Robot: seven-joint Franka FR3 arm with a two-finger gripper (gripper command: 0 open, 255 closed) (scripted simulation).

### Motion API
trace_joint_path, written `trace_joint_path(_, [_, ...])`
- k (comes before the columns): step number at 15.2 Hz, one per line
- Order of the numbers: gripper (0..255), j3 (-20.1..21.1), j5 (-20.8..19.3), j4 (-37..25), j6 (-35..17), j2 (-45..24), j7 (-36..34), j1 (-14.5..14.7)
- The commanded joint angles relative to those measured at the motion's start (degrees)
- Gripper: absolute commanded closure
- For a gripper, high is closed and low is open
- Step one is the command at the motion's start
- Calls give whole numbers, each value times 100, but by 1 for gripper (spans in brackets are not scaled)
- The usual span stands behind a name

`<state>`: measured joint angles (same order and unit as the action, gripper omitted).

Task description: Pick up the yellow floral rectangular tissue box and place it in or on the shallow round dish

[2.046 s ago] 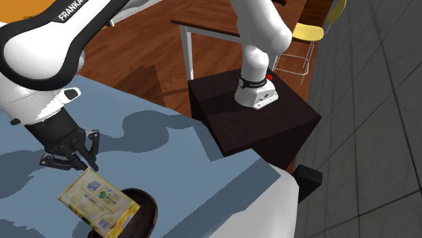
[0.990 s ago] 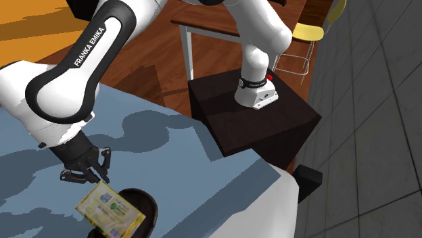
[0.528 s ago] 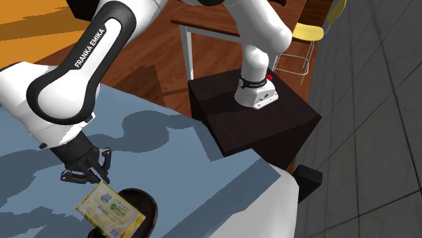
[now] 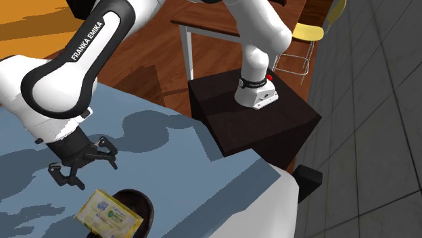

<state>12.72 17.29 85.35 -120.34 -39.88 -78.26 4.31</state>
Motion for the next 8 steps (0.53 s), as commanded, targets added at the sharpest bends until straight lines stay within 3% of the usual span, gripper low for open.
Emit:
trace_joint_path(1, [0, -16, -18, -150, 300, 134, -20, -71])
trace_joint_path(8, [0, -22, -23, -208, 418, 188, -25, -101])
